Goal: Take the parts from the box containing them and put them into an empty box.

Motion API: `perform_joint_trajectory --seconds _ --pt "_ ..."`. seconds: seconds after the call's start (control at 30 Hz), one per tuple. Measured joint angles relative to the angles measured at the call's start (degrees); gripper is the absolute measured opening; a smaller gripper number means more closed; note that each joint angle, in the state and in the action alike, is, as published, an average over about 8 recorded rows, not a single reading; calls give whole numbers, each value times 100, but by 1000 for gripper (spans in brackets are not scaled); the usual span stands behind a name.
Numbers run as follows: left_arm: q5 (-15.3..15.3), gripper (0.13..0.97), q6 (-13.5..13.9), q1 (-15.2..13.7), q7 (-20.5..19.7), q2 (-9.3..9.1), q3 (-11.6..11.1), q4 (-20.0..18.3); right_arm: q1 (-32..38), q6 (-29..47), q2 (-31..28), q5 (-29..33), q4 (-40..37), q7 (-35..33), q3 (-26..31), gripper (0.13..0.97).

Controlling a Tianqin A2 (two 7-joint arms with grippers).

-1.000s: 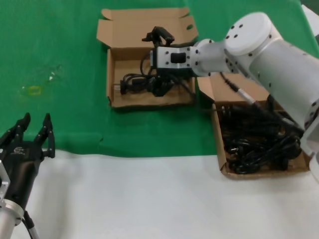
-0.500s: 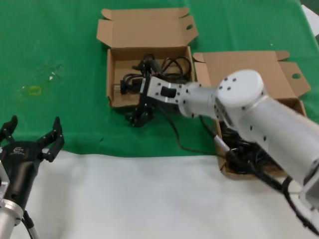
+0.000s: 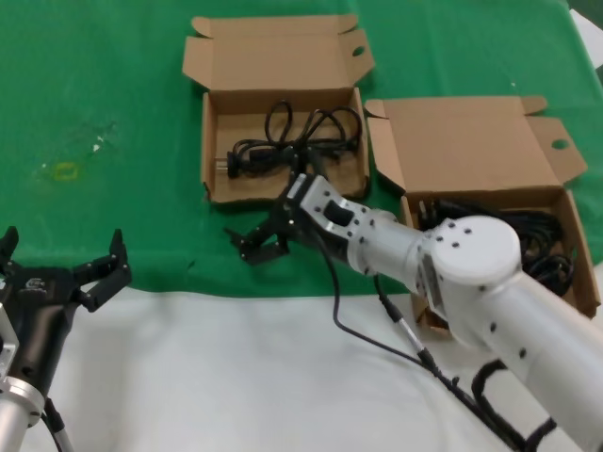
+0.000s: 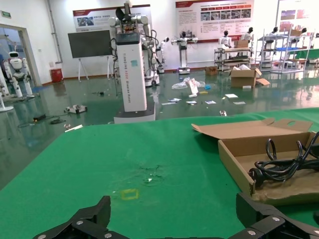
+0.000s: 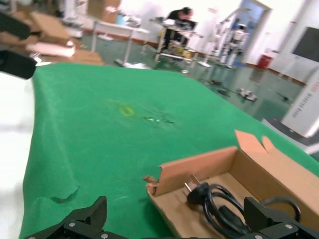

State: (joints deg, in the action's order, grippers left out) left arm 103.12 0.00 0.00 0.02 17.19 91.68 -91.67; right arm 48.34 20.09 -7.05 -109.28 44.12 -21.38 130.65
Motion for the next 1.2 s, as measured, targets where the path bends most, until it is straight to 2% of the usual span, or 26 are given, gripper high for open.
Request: perform_joint_trajectory --seconds 0.2,0.5,1.2 --pt "0 887 0 0 -2 0 0 0 -663 -274 -138 84 649 291 -531 966" --pt "0 957 0 0 -3 0 0 0 -1643 -681 -345 208 1612 724 -1325 966" --pt "1 966 0 0 -3 0 0 0 -3946 -1638 -828 501 3883 1741 -3182 966"
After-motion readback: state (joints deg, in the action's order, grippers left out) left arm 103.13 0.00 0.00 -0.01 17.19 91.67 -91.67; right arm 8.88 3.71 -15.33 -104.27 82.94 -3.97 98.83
